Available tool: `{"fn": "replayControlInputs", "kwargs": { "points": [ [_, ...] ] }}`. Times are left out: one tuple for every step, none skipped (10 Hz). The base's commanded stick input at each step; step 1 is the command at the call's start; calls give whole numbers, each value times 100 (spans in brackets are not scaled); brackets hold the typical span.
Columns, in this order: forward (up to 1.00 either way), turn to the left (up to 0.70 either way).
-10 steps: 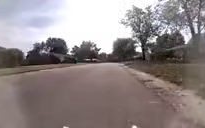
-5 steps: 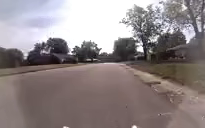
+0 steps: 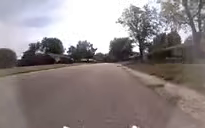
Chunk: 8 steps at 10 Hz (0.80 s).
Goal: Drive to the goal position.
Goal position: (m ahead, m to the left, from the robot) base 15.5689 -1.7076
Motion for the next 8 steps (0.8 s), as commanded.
{"fn": "replayControlInputs", "kwargs": {
  "points": [
    [69,3],
    [69,3],
    [69,3],
    [69,3],
    [69,3],
    [69,3],
    [69,3],
    [69,3]
  ]
}}
